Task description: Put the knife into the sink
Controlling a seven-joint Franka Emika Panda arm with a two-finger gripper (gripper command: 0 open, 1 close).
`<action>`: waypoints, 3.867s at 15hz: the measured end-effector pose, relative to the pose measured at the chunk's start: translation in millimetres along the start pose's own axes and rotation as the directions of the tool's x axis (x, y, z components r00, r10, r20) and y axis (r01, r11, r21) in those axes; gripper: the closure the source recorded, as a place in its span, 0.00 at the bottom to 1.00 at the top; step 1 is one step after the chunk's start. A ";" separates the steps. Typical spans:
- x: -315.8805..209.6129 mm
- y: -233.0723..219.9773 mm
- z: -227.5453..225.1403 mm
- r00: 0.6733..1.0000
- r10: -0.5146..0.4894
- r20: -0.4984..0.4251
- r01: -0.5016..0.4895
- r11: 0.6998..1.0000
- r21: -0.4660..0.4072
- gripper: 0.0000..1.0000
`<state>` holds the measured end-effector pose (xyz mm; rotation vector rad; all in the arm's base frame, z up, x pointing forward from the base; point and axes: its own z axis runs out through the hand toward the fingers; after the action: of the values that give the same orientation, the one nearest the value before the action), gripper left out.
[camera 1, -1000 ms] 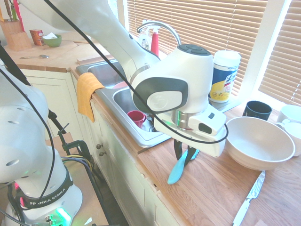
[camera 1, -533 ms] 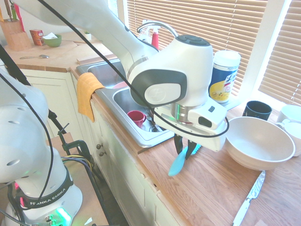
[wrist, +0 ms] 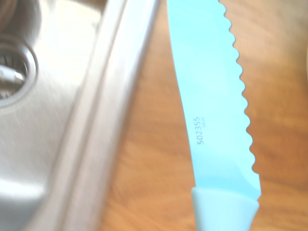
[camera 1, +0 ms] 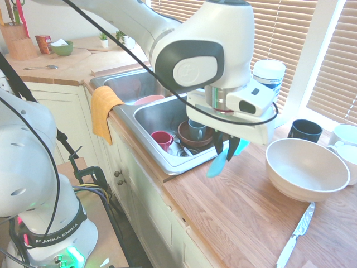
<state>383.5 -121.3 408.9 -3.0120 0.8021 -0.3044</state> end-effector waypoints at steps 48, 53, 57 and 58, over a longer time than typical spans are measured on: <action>-60.3 -259.4 270.5 0.940 0.335 0.060 -0.335 0.942 -0.013 0.00; -49.1 -258.6 270.6 0.935 0.346 0.073 -0.347 0.938 0.006 0.00; -41.5 -265.7 251.3 0.938 0.341 0.060 -0.343 0.939 0.022 0.00; -37.7 -267.1 241.5 0.939 0.340 0.049 -0.341 0.939 0.029 0.00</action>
<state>528.6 119.7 180.8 -2.7630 1.2724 -0.2407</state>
